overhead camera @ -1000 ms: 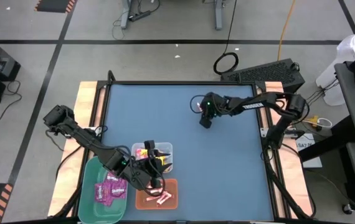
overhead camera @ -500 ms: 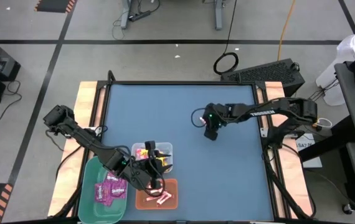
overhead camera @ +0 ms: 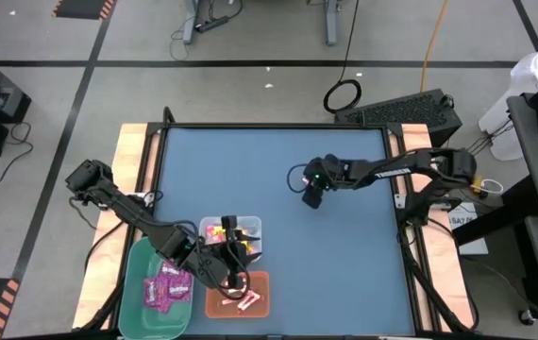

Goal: Sort candy
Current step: Put the red candy into the orange bin

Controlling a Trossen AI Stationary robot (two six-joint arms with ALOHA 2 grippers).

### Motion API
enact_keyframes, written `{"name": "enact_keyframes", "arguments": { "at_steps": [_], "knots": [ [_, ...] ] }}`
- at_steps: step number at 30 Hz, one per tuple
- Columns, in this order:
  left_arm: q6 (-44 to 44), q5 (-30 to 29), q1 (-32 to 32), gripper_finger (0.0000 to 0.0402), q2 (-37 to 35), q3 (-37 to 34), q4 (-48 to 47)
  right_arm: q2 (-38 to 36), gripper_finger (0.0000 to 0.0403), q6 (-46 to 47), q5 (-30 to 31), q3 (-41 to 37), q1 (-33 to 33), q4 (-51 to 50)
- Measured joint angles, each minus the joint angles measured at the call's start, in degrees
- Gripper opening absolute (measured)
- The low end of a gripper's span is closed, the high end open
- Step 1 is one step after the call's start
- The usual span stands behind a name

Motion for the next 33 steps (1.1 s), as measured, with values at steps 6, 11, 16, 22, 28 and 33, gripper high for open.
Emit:
{"name": "enact_keyframes", "arguments": {
  "at_steps": [6, 11, 16, 22, 28, 33],
  "knots": [
    [0.0, 0.6, 0.0, 0.0183, 0.0, 0.0, 0.0, 5.6, 0.0204, 1.5, 2.1, 0.0, 0.2, 2.2],
    [0.0, 0.6, 0.0, 0.0183, 0.0, 0.0, -0.1, 6.7, 0.0152, 1.5, 3.8, 0.0, 1.4, 2.6],
    [0.0, 0.6, 0.0, 0.0183, 0.0, 0.0, -0.1, 5.5, 0.0067, 1.9, 4.2, -0.1, 3.0, 2.3],
    [0.2, 0.6, 0.0, 0.0183, 0.0, 0.0, -0.2, 1.1, 0.0013, 1.7, 4.5, -0.3, 6.7, 1.1],
    [0.5, 0.4, 0.0, 0.0183, 0.0, 0.0, -0.3, -7.9, 0.0043, 4.2, 4.4, -0.3, 14.8, 0.4],
    [0.5, 0.3, 0.0, 0.0183, 0.0, 0.0, 0.1, -15.5, 0.0037, 6.0, 5.2, -0.2, 26.0, 0.8]
  ]
}}
